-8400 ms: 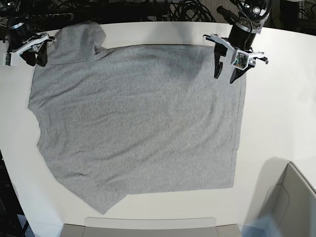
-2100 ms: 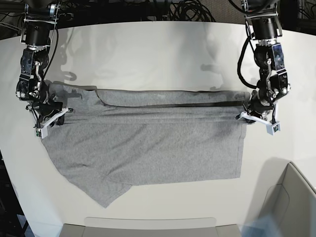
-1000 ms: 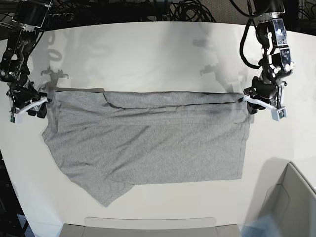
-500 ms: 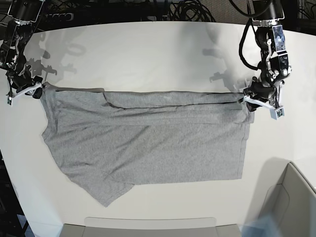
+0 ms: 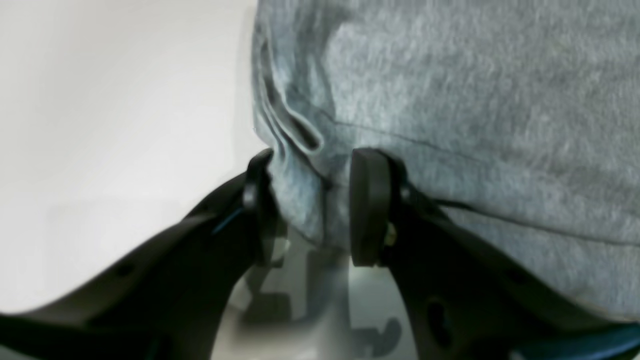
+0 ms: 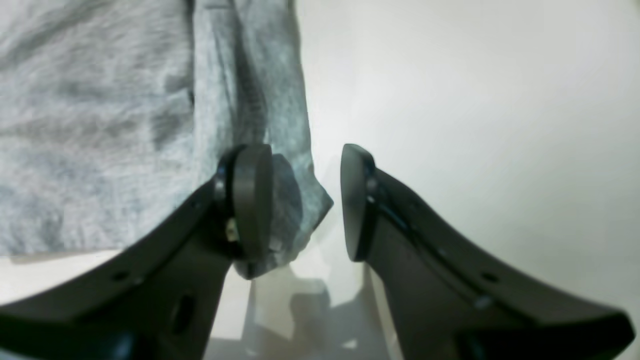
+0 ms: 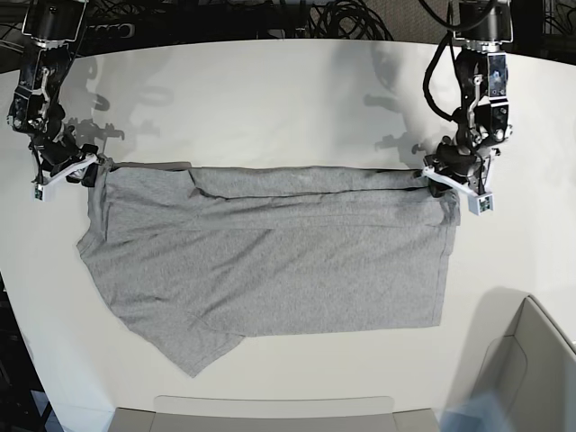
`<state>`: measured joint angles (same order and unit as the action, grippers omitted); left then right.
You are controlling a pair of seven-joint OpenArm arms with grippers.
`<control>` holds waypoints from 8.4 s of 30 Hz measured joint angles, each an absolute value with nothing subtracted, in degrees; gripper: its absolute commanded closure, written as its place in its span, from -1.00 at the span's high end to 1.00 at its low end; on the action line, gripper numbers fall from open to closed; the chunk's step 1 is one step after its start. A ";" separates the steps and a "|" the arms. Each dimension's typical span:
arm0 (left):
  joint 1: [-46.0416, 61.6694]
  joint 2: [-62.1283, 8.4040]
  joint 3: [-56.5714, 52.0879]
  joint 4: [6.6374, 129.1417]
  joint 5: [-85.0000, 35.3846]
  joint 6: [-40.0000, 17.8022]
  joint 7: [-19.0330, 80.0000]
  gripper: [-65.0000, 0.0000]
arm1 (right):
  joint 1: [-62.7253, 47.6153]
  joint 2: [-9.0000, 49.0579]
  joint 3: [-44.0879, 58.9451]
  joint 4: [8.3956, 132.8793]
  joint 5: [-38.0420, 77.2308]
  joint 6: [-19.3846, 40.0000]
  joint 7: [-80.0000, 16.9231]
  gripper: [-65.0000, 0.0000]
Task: Fold the T-shirt properly
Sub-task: 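Lay the folded edge down and release both grippers, then move both grippers to the hem edge and grasp it, then lift the hem and fold it over toward the collar fold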
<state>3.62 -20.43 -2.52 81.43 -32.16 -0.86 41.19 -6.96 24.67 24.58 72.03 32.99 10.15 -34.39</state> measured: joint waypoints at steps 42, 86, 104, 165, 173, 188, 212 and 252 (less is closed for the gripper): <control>32.88 -22.57 -11.81 99.83 -32.42 -0.86 46.26 -1.00 | -40.21 23.59 37.30 93.65 33.50 10.52 -38.52 -1.00; 14.96 -23.66 -19.57 115.55 -32.18 -0.86 67.57 -0.46 | -11.27 20.51 26.35 102.04 21.08 10.00 -42.46 -0.46; 10.98 -21.45 -16.99 110.37 -31.27 -0.60 67.26 -0.46 | 7.16 15.49 18.90 69.19 7.64 9.56 -38.35 -0.46; -2.57 -21.43 -16.45 90.26 -40.69 -0.43 57.43 -0.12 | 30.20 15.00 -7.70 37.41 25.93 13.63 -24.58 -0.22; -13.21 -28.16 -4.03 67.75 -44.91 -0.12 47.90 -0.12 | 30.15 15.53 -7.51 37.50 27.18 14.20 -25.82 -0.22; -19.05 -29.58 10.79 54.78 -44.95 -0.60 37.34 -0.14 | 30.17 15.55 -7.64 37.52 27.09 14.17 -26.09 -0.22; -18.26 -28.34 6.46 59.88 -45.12 -0.19 37.01 -1.00 | 29.04 18.11 -7.75 43.33 25.28 13.32 -30.48 -1.00; 2.42 -28.84 -12.56 91.07 -45.10 -0.21 52.40 -1.00 | 4.67 19.49 8.43 90.56 25.34 12.71 -46.02 -1.00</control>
<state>2.42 -28.84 -12.56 91.07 -45.10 -0.21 52.40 4.67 19.49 8.43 90.56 25.34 12.71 -46.02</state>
